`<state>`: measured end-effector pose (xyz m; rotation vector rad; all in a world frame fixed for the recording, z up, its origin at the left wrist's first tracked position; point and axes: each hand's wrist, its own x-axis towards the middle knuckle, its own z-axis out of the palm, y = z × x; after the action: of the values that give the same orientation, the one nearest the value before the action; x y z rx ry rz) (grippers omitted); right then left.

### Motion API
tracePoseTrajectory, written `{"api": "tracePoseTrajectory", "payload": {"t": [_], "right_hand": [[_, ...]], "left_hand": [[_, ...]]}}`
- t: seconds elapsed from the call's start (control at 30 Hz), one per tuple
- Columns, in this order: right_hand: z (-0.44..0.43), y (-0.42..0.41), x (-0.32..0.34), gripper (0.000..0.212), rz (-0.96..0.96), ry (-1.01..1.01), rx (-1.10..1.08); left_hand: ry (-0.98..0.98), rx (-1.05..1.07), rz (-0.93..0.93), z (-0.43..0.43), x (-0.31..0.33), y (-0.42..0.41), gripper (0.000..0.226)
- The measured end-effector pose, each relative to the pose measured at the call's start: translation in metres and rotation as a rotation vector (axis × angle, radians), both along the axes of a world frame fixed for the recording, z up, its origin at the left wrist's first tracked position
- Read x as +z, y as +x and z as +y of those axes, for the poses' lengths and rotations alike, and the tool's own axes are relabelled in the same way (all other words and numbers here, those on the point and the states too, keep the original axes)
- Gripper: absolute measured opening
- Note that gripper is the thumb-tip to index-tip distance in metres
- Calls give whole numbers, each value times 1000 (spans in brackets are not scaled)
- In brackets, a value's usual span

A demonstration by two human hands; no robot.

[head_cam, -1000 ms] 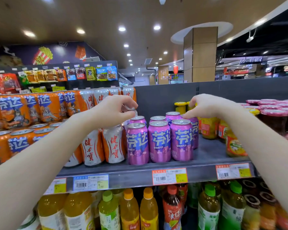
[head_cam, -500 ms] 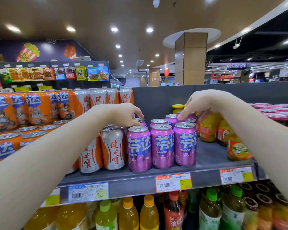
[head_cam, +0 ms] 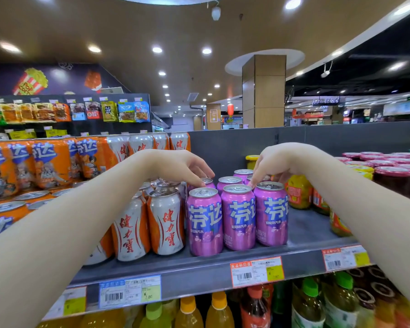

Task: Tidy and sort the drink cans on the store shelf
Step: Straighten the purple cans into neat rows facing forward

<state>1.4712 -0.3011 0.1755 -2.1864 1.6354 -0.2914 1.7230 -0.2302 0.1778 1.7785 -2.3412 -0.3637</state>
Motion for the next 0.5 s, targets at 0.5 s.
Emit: {"api": "tracePoseTrajectory", "payload": {"t": [0.5], "right_hand": [[-10,-4,13,51,15,139,48]], "left_hand": [[-9,26,-2,-5,6,11,24]]}}
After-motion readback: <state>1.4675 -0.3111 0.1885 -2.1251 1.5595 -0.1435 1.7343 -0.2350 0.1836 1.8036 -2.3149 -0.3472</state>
